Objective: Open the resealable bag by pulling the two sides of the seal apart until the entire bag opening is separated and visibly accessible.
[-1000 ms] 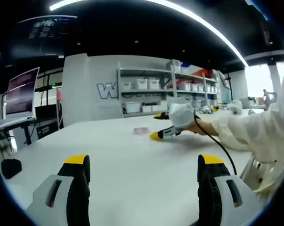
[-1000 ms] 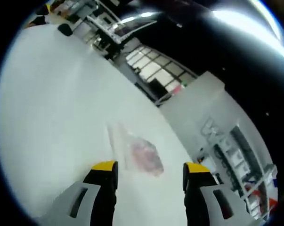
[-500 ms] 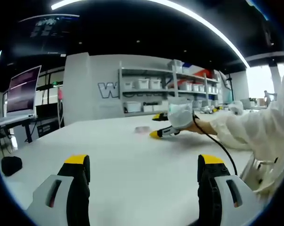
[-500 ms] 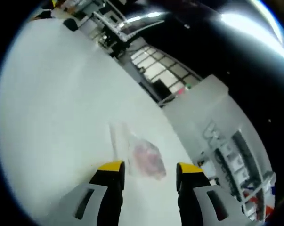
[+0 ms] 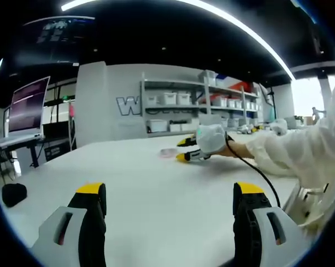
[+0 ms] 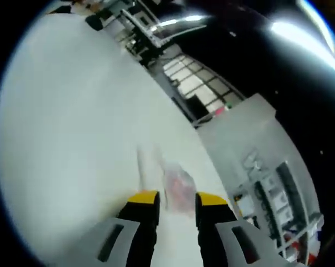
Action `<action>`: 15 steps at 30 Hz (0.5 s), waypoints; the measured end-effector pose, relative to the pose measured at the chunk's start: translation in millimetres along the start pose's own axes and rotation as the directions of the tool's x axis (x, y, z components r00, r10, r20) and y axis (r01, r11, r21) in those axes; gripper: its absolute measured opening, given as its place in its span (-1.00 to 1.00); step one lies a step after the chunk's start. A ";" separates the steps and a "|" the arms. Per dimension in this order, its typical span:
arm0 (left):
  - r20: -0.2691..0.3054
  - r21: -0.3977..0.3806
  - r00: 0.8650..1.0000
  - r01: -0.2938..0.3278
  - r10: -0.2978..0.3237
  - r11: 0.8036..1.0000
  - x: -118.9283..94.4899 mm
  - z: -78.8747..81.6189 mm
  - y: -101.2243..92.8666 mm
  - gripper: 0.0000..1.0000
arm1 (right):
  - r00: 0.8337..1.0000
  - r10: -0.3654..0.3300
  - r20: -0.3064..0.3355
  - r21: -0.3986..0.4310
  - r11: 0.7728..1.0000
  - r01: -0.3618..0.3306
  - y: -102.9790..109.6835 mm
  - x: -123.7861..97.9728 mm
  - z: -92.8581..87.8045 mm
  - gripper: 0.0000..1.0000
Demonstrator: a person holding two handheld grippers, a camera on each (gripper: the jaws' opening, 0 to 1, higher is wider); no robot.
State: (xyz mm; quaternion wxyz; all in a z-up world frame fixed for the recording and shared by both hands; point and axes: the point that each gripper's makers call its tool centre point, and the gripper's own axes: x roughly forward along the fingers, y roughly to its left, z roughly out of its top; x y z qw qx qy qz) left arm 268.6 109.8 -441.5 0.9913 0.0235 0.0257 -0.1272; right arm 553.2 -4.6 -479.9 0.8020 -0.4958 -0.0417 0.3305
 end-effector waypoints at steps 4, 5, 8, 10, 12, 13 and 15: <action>0.002 0.002 1.000 0.004 -0.004 1.000 0.6 1.1 -0.9 0.88 | 1.000 0.009 -0.005 0.001 1.000 -0.009 1.8 1.2 0.3 -0.64; 0.002 0.002 1.000 0.005 -0.005 1.000 0.8 1.1 -1.3 0.88 | 1.000 0.013 -0.007 0.001 1.000 -0.013 2.4 2.3 0.0 -0.67; 0.000 0.002 1.000 0.009 -0.009 1.000 1.6 0.9 -2.2 0.88 | 1.000 0.020 -0.011 0.002 1.000 -0.020 4.2 4.8 -1.0 -0.76; 0.000 0.003 1.000 0.009 -0.009 1.000 1.6 1.1 -2.2 0.88 | 1.000 0.020 -0.010 0.008 1.000 -0.020 4.5 6.2 -1.3 -0.79; 0.000 0.003 1.000 0.009 -0.009 1.000 1.6 1.1 -2.0 0.88 | 1.000 0.019 -0.008 0.022 1.000 -0.019 3.4 7.8 -1.7 -0.79; -0.002 0.005 1.000 0.008 -0.008 1.000 1.7 0.7 -1.8 0.87 | 1.000 0.018 -0.008 0.032 0.999 -0.018 2.7 8.5 -2.0 -0.79; -0.005 0.007 1.000 0.008 -0.008 1.000 2.0 0.0 -1.6 0.87 | 1.000 0.018 -0.007 0.049 0.999 -0.018 1.9 9.7 -2.8 -0.79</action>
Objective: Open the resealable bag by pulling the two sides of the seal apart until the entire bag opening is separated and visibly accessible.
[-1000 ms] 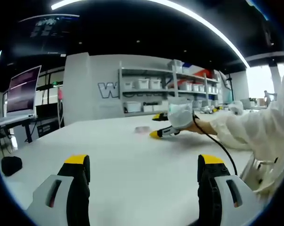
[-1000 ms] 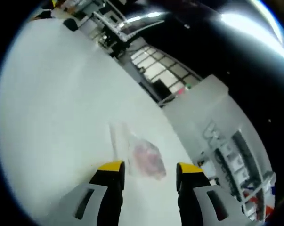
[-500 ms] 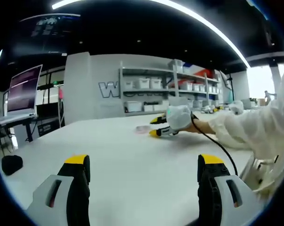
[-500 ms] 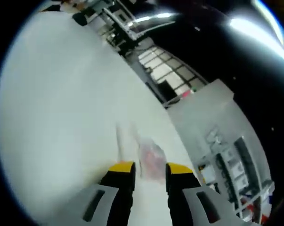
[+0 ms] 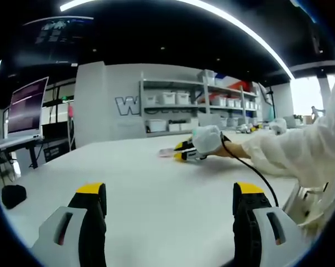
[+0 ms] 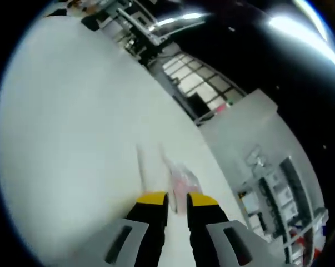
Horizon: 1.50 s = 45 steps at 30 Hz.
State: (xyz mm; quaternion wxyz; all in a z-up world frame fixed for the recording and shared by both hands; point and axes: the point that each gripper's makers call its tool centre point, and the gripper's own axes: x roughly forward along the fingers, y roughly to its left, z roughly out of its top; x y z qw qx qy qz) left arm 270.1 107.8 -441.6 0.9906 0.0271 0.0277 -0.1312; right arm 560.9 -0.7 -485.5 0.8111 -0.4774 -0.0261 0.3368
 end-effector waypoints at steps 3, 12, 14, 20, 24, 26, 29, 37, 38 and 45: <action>-0.001 -0.001 1.000 0.002 -0.002 1.000 0.8 -0.5 -0.2 0.87 | 1.000 0.000 0.001 0.013 1.000 0.000 0.2 0.8 -0.6 -0.82; -0.006 -0.004 1.000 0.004 -0.004 1.000 1.5 -1.9 0.2 0.87 | 1.000 0.012 0.003 0.031 0.999 -0.012 6.1 2.5 -0.8 -1.00; -0.008 -0.005 1.000 0.001 -0.001 1.000 1.5 -2.4 0.7 0.87 | 1.000 0.013 0.003 0.036 0.999 -0.013 6.2 2.8 -0.9 -1.00; -0.002 -0.004 1.000 0.001 -0.001 1.000 1.1 -0.2 0.3 0.87 | 1.000 0.016 0.002 0.069 0.997 -0.016 7.0 1.3 -0.6 -1.00; -0.005 -0.003 1.000 0.001 -0.001 1.000 0.4 -0.7 -0.5 0.87 | 1.000 0.016 0.000 0.084 0.996 -0.016 7.6 0.3 -0.5 -1.00; -0.005 -0.001 1.000 0.000 0.000 1.000 -0.3 0.0 -0.5 0.87 | 1.000 0.017 -0.009 0.094 0.995 -0.016 8.0 -0.5 -0.8 -1.00; -0.001 0.001 1.000 -0.001 0.001 1.000 -0.9 1.6 -0.9 0.87 | 1.000 -0.017 -0.004 0.210 0.978 0.018 5.5 0.4 -2.8 -1.00; -0.006 0.003 1.000 -0.004 0.004 1.000 -3.4 0.3 -0.6 0.87 | 0.999 -0.048 0.019 0.342 0.939 0.039 0.3 -3.5 -3.2 -1.00; -0.005 0.002 1.000 -0.004 0.004 1.000 -3.2 0.6 -0.7 0.87 | 0.998 -0.056 0.024 0.362 0.931 0.043 -2.6 -2.2 -1.8 -1.00; 0.000 0.004 1.000 0.000 0.000 1.000 -4.1 2.5 -2.3 0.87 | 0.992 -0.112 0.056 0.458 0.886 0.074 -29.0 -2.3 8.8 -1.00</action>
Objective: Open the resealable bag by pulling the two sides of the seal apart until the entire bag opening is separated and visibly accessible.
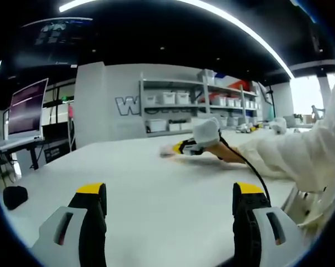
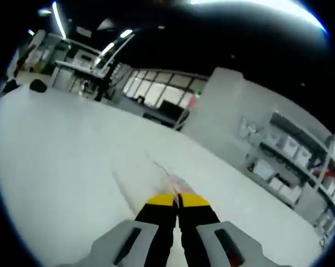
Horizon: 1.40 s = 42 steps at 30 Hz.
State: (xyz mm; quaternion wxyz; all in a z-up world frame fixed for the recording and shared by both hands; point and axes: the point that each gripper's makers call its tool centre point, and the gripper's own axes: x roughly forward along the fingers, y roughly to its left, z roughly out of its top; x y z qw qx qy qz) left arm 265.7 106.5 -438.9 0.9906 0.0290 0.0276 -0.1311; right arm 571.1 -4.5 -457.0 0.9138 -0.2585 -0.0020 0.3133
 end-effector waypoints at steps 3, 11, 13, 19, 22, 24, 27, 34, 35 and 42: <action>-0.001 0.000 1.000 -0.004 0.004 1.000 -1.6 -0.6 1.1 0.87 | 1.000 -0.016 0.005 -0.013 1.000 0.016 -4.2 -0.9 3.7 -1.00; 0.000 0.002 1.000 -0.003 0.003 1.000 -3.4 -0.4 0.4 0.87 | 0.999 -0.042 0.023 -0.043 0.998 0.043 -19.9 5.2 23.1 -1.00; 0.002 0.002 1.000 -0.005 0.005 1.000 -4.1 0.3 1.0 0.87 | 0.998 -0.049 0.029 -0.051 0.997 0.051 -24.3 6.8 28.3 -1.00; 0.008 0.002 1.000 -0.010 0.010 1.000 -4.5 2.4 3.5 0.87 | 0.997 -0.059 0.043 -0.073 0.995 0.062 -28.8 7.6 38.3 -1.00; 0.007 0.006 1.000 -0.006 0.006 1.000 -4.0 2.6 2.5 0.87 | 0.997 -0.060 0.045 -0.080 0.995 0.063 -28.9 7.6 40.2 -1.00; 0.006 0.005 1.000 -0.005 0.005 1.000 -3.6 2.5 2.4 0.87 | 0.997 -0.058 0.050 -0.083 0.995 0.063 -28.0 7.3 43.1 -1.00; 0.008 0.007 1.000 -0.007 0.007 1.000 -3.1 3.9 3.1 0.87 | 0.997 -0.059 0.050 -0.095 0.993 0.063 -29.1 7.0 45.5 -1.00; 0.007 0.006 1.000 -0.004 0.004 1.000 -2.3 3.8 2.4 0.87 | 0.996 -0.068 0.064 -0.089 0.993 0.074 -34.1 4.1 50.3 -1.00; 0.006 0.006 1.000 -0.003 0.003 1.000 -2.4 3.3 2.4 0.87 | 0.996 -0.068 0.064 -0.084 0.994 0.074 -34.5 3.3 50.3 -1.00; 0.002 0.006 1.000 0.000 0.000 1.000 -2.3 1.7 0.9 0.87 | 0.994 -0.072 0.085 -0.062 0.995 0.077 -35.4 -0.9 57.0 -1.00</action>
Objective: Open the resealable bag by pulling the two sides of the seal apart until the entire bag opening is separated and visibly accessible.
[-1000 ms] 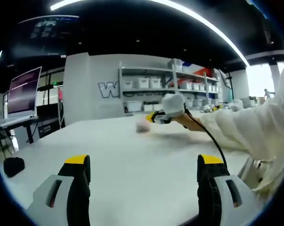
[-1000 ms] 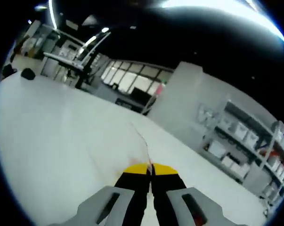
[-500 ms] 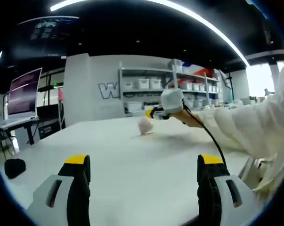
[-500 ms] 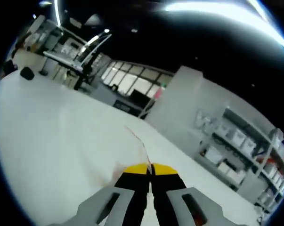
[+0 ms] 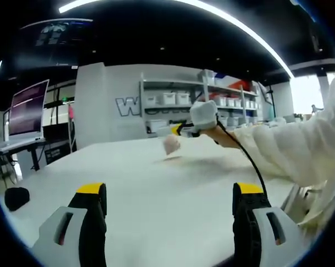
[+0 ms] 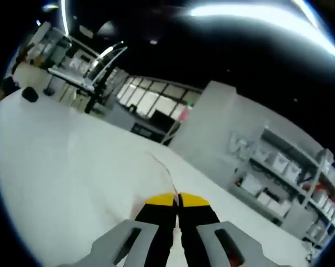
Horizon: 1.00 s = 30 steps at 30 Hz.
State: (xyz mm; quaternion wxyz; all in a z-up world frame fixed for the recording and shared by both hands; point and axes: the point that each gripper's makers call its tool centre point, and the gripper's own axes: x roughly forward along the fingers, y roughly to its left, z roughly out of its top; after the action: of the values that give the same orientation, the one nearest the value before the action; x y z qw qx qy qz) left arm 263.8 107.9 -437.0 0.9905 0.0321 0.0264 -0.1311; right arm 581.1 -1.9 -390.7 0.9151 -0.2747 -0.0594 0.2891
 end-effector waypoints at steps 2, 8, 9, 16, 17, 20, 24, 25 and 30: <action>0.000 0.001 1.000 0.000 0.000 1.000 -0.3 0.0 -0.3 0.87 | 1.000 0.000 0.008 0.003 1.000 0.000 -1.1 -0.7 3.2 -1.00; 0.000 0.000 1.000 -0.003 0.003 1.000 -0.7 -0.2 0.8 0.87 | 0.999 -0.008 0.035 0.014 1.000 0.007 -4.3 -3.4 11.5 -1.00; 0.000 0.000 1.000 -0.002 0.002 1.000 -0.7 -0.3 0.6 0.87 | 0.999 -0.008 0.040 0.020 1.000 0.007 -4.1 -4.1 12.5 -1.00; -0.002 -0.001 1.000 -0.002 0.002 1.000 -0.8 -1.2 0.8 0.87 | 0.999 -0.014 0.047 0.027 1.000 0.012 -6.3 -6.3 12.4 -1.00; -0.002 -0.001 1.000 -0.003 0.003 1.000 -0.8 -1.2 1.3 0.87 | 0.999 -0.014 0.048 0.027 1.000 0.013 -7.0 -6.8 12.0 -1.00; -0.002 -0.002 1.000 -0.005 0.005 1.000 -0.8 -1.5 1.8 0.87 | 0.999 -0.017 0.051 0.026 1.000 0.016 -8.7 -8.0 11.9 -1.00; -0.005 -0.002 1.000 0.000 0.000 1.000 0.1 -2.4 -0.1 0.87 | 0.998 -0.015 0.053 0.022 1.000 0.014 -9.3 -9.9 12.3 -1.00; -0.005 -0.002 1.000 0.001 -0.001 1.000 0.3 -2.5 -0.5 0.87 | 0.998 -0.015 0.054 0.022 1.000 0.014 -9.1 -11.1 12.3 -1.00; -0.004 -0.003 1.000 0.001 -0.001 1.000 0.3 -2.4 -0.6 0.87 | 0.998 -0.014 0.059 0.009 1.000 0.014 -9.5 -16.1 12.4 -1.00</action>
State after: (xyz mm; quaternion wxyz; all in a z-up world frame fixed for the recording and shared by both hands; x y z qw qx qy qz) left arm 263.8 107.4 -439.5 0.9904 0.0309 0.0286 -0.1313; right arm 569.2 -11.6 -374.3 0.9160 -0.2619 -0.0872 0.2910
